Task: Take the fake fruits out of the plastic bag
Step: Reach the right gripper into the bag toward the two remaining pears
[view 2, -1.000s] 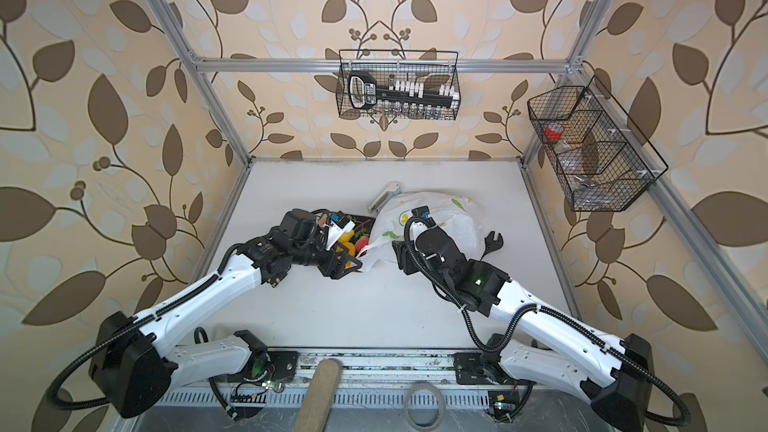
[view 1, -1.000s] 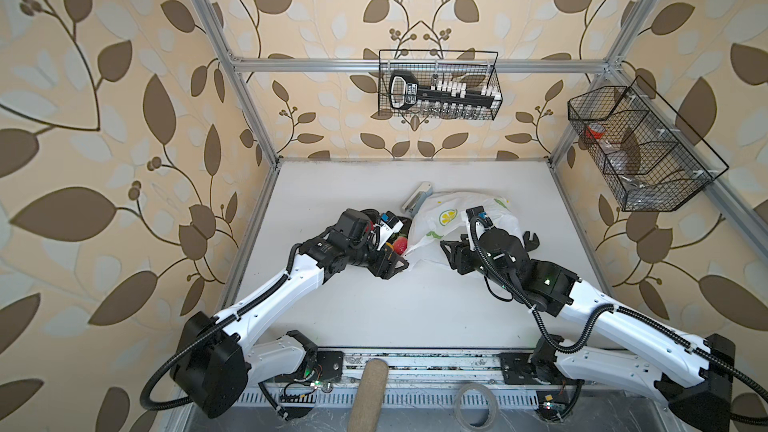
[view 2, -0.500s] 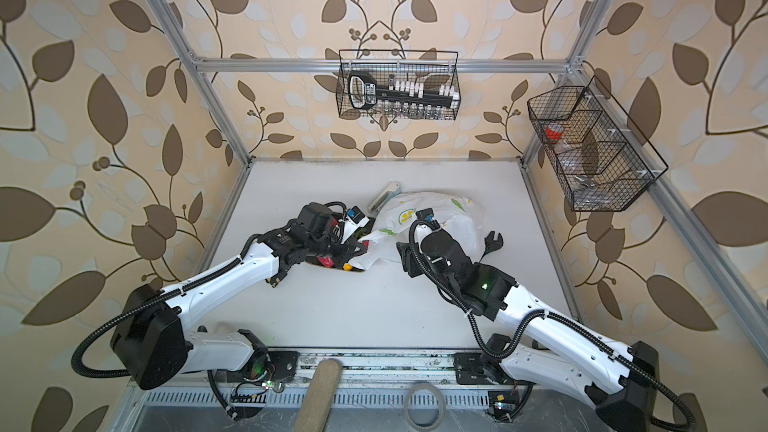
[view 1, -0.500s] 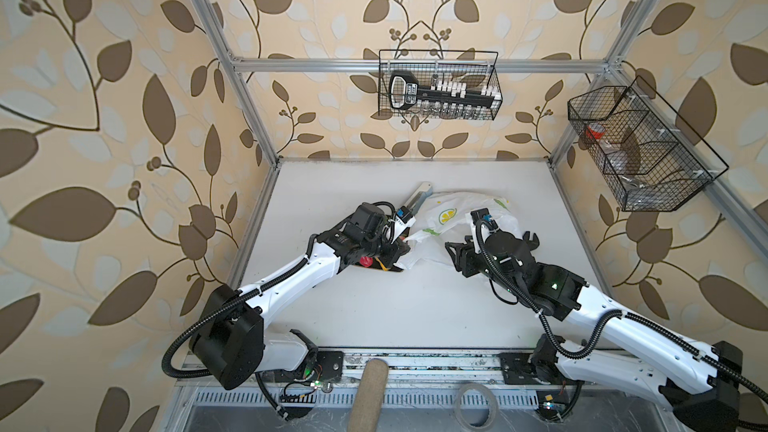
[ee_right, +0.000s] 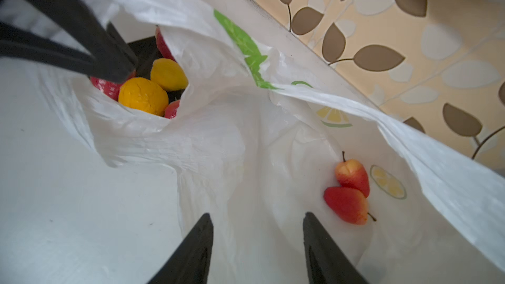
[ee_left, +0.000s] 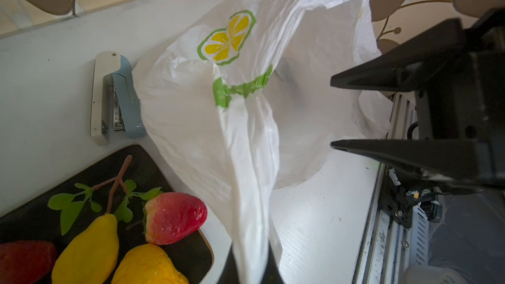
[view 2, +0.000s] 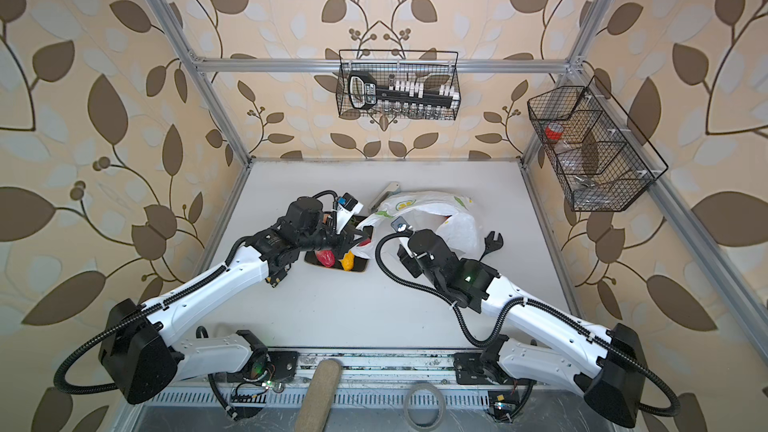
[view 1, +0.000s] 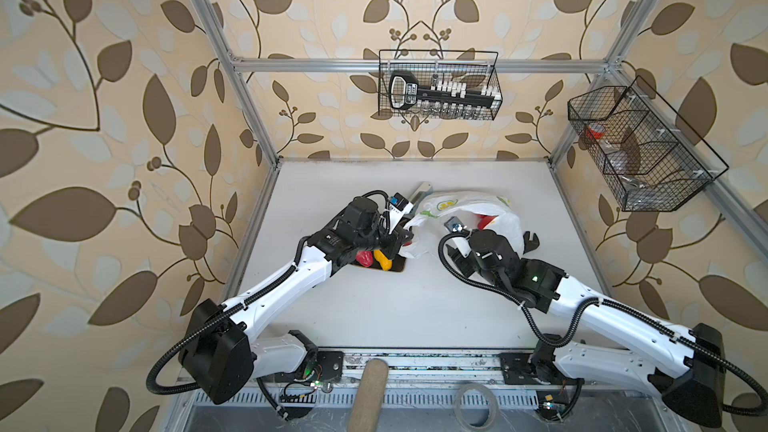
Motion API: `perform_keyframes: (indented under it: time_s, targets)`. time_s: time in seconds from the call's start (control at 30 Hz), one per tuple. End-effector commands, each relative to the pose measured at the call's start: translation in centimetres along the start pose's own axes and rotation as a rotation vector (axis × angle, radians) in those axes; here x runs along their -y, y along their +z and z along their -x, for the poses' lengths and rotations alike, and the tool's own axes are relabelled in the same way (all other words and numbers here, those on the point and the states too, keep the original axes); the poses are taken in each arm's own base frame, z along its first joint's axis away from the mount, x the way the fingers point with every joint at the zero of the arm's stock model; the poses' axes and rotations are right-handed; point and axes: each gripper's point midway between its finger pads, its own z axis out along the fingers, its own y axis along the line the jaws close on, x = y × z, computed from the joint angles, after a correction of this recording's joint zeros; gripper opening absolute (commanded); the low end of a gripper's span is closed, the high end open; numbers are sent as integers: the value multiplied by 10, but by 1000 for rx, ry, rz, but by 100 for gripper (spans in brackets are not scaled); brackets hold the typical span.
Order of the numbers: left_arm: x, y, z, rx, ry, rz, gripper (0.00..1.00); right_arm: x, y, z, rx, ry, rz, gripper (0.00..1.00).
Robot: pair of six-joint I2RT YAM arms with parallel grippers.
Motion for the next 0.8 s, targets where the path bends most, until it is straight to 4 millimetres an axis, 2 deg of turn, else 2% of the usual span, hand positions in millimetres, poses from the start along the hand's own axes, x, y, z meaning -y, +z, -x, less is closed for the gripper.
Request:
perform_keyframes:
  time_s: [0.0,0.1,0.23,0.5,0.77]
  targets:
    - [19,-16,38,104,35,-46,0,10,12,2,-11,-177,-67,52]
    - [20,-18,42,114,39,-47,0,15,30,-16,-66,-177,-91,50]
    - [20,-17,43,117,40,-44,0,22,48,-41,-148,-90,-125,49]
    - [25,-20,55,153,28,-65,0,25,64,-76,-283,45,-163,48]
    - [27,-26,59,160,41,-58,0,45,76,-106,-415,261,-189,48]
